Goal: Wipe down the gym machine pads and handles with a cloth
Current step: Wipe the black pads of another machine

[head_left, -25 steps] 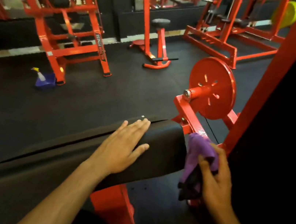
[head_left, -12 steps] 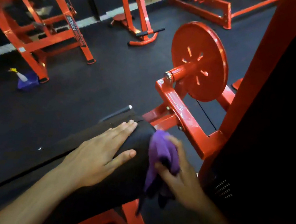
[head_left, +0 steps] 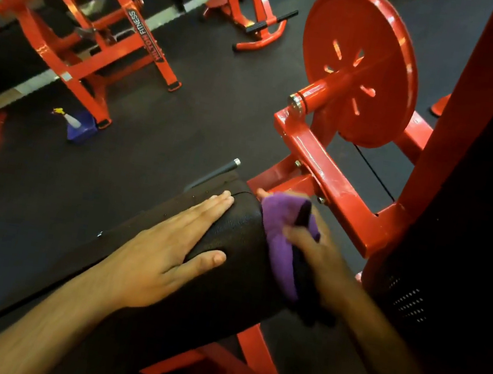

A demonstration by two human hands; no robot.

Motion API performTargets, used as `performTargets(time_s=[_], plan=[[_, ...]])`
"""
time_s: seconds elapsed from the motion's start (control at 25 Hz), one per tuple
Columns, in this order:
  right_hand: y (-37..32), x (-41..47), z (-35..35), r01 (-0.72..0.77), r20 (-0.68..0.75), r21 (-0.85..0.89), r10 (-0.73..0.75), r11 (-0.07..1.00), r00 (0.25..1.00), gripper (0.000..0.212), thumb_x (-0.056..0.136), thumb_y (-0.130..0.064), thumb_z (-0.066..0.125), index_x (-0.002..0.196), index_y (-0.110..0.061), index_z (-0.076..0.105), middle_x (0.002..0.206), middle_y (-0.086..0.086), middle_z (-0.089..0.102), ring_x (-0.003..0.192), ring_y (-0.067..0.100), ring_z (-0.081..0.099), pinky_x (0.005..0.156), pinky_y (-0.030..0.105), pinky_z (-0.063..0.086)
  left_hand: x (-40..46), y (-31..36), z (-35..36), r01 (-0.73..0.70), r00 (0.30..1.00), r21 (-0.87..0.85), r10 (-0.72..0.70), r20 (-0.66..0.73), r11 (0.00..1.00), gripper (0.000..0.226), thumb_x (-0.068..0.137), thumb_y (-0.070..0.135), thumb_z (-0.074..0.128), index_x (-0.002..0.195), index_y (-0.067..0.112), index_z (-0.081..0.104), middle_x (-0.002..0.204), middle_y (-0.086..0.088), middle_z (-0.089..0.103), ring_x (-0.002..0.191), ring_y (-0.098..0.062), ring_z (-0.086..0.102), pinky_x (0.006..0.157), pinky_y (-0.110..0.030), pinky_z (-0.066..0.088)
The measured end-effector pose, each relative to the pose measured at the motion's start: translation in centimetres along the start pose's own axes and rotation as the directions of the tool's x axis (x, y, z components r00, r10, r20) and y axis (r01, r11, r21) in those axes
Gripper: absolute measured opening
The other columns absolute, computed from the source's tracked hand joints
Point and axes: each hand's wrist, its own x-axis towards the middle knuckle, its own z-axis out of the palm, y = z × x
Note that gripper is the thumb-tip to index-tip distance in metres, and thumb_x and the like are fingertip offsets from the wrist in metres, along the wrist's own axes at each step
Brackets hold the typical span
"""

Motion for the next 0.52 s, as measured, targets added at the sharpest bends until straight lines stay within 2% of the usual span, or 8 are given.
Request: performTargets(time_s=[0.08, 0.16, 0.2, 0.28, 0.36, 0.44, 0.52], plan=[[0.8, -2.4, -0.4, -0.071, -0.037, 0.005, 0.071, 0.997, 0.997, 0.043, 0.094, 0.006, 0.055, 0.112, -0.033, 0.052, 0.098, -0.015, 0.067, 0.093, -0.013, 0.063, 0.091, 0.018, 0.051, 0.0, 0.3, 0.0, -0.005, 1.000, 0.002, 0.005, -0.018, 1.000, 0.074, 0.102, 0.067, 0.033, 0.164, 0.039, 0.004, 0.169, 0.028, 0.004, 0.154, 0.007, 0.009, 0.126, -0.018, 0.012], [2.7, -3.6, -1.0, -0.003, -0.047, -0.043, 0.001, 0.999, 0.999, 0.048, 0.076, 0.008, 0.052, 0.118, -0.015, 0.056, 0.107, -0.007, 0.068, 0.105, -0.004, 0.063, 0.098, 0.017, 0.046, 0.3, 0.2, 0.0, -0.003, 1.000, 0.000, 0.003, -0.014, 1.000, 0.074, 0.103, 0.065, 0.034, 0.165, 0.037, 0.005, 0.170, 0.026, 0.005, 0.155, 0.005, 0.010, 0.126, -0.020, 0.014], [3.0, -2.9, -1.1, 0.017, -0.066, -0.016, -0.018, 1.000, 0.998, 0.047, 0.073, 0.005, 0.052, 0.117, -0.012, 0.056, 0.112, -0.004, 0.067, 0.109, 0.003, 0.062, 0.100, 0.018, 0.045, 0.3, 0.2, -0.1, 0.000, 1.000, -0.003, 0.000, -0.004, 1.000, 0.074, 0.103, 0.065, 0.034, 0.165, 0.037, 0.005, 0.170, 0.025, 0.006, 0.155, 0.004, 0.010, 0.127, -0.022, 0.015], [2.2, 0.0, -0.6, 0.064, -0.081, 0.088, -0.057, 0.994, 0.995, 0.039, 0.081, -0.001, 0.054, 0.117, -0.014, 0.058, 0.118, 0.000, 0.068, 0.116, 0.014, 0.063, 0.104, 0.029, 0.046, 0.4, 0.2, -0.2, 0.004, 1.000, -0.006, -0.004, 0.006, 1.000, 0.074, 0.103, 0.064, 0.034, 0.165, 0.037, 0.004, 0.170, 0.023, 0.006, 0.155, 0.002, 0.011, 0.127, -0.030, 0.020], [1.4, 2.3, 0.1, 0.111, -0.085, 0.147, -0.099, 0.983, 0.992, 0.032, 0.087, -0.006, 0.054, 0.116, -0.017, 0.059, 0.117, -0.007, 0.070, 0.117, 0.015, 0.063, 0.105, 0.032, 0.047, 0.3, 0.4, -0.1, 0.008, 1.000, -0.004, -0.008, 0.011, 1.000, 0.074, 0.103, 0.064, 0.034, 0.165, 0.036, 0.004, 0.171, 0.022, 0.007, 0.156, 0.000, 0.012, 0.126, -0.034, 0.022], [2.1, 2.1, 0.0, 0.129, -0.055, 0.180, -0.121, 0.975, 0.991, 0.030, 0.089, -0.007, 0.055, 0.116, -0.020, 0.060, 0.117, -0.014, 0.069, 0.117, 0.009, 0.062, 0.104, 0.028, 0.046, 0.3, 0.4, 0.0, 0.013, 1.000, -0.006, -0.013, -0.001, 1.000, 0.074, 0.104, 0.063, 0.034, 0.165, 0.034, 0.006, 0.171, 0.020, 0.008, 0.156, -0.001, 0.014, 0.127, -0.030, 0.021], [4.6, 0.3, -1.6, 0.068, 0.002, 0.141, -0.069, 0.988, 0.998, 0.031, 0.089, -0.010, 0.058, 0.118, -0.021, 0.061, 0.121, -0.010, 0.068, 0.118, 0.011, 0.061, 0.107, 0.034, 0.045, 0.4, 0.3, 0.1, 0.014, 1.000, -0.002, -0.014, -0.006, 1.000, 0.074, 0.104, 0.062, 0.035, 0.166, 0.031, 0.008, 0.171, 0.018, 0.009, 0.156, -0.003, 0.015, 0.125, -0.027, 0.019]])
